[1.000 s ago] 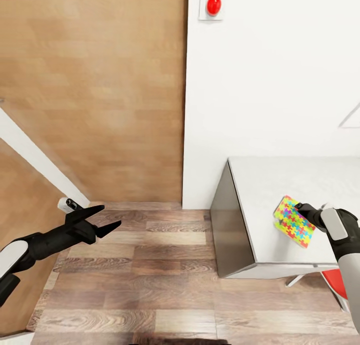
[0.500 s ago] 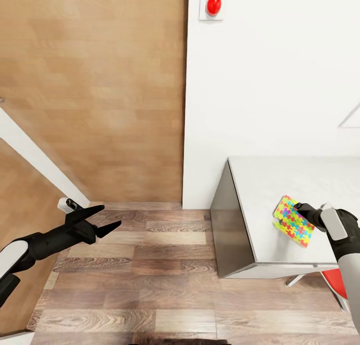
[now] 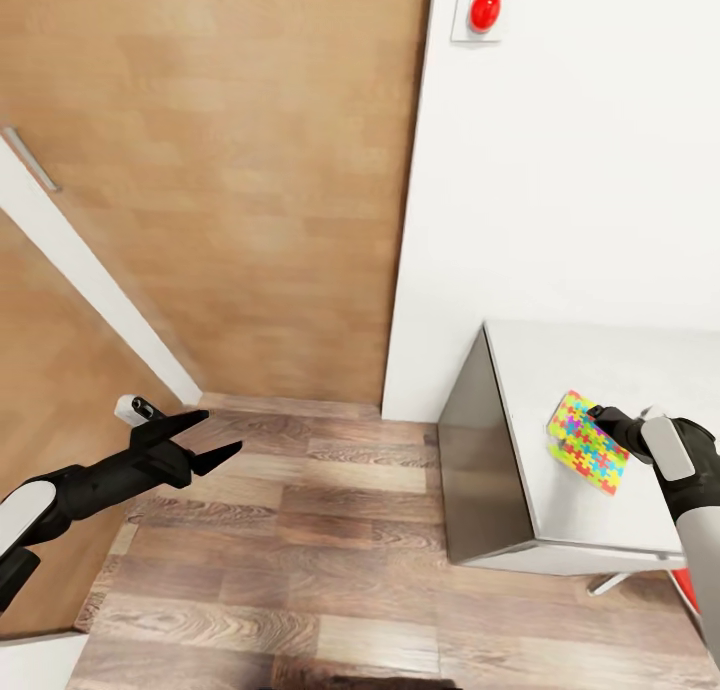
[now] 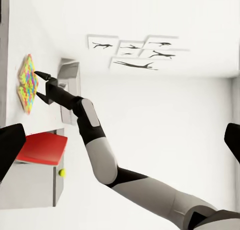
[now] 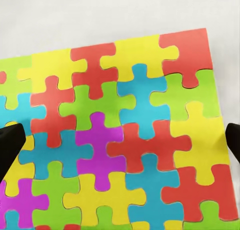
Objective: Put all the toys in the child's room - the three board games (two on the bed and one on the table), the two jigsaw puzzles on the table, and the tennis ball on the table - inside the toy box on the table in the child's room.
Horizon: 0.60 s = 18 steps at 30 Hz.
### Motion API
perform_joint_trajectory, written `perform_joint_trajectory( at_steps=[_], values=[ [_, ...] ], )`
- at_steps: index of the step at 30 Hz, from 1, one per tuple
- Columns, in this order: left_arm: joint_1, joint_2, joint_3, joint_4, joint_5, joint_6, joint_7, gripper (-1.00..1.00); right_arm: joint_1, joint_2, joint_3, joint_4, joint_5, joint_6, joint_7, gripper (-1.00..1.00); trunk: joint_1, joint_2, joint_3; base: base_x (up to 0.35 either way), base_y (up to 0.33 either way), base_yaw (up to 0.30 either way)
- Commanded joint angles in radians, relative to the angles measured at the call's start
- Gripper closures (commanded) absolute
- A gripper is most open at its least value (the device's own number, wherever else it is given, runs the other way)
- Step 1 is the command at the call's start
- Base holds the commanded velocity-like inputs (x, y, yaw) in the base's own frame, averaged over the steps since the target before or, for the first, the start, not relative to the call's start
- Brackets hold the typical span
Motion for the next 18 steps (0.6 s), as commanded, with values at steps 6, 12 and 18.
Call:
perform_joint_trajectory(
  at_steps=[6, 12, 18],
  values=[
    [-0.002, 0.001, -0.003, 0.001, -0.004, 0.001, -0.008, -1.00, 0.001, 0.000, 0.001, 0.047, -0.030, 0.001, -0.007, -1.00, 0.001, -0.001, -0.002, 0.000, 0.000, 0.289],
    [-0.002, 0.001, -0.005, 0.001, -0.004, 0.001, -0.008, -1.00, 0.001, 0.000, 0.001, 0.047, -0.031, 0.000, -0.007, -1.00, 0.001, -0.001, -0.002, -0.009, 0.000, 0.277],
    [-0.002, 0.000, -0.005, 0.000, -0.004, 0.001, -0.008, -1.00, 0.002, 0.000, 0.001, 0.047, -0.031, 0.000, -0.006, -1.00, 0.001, -0.001, 0.000, -0.093, 0.000, 0.197]
  ],
)
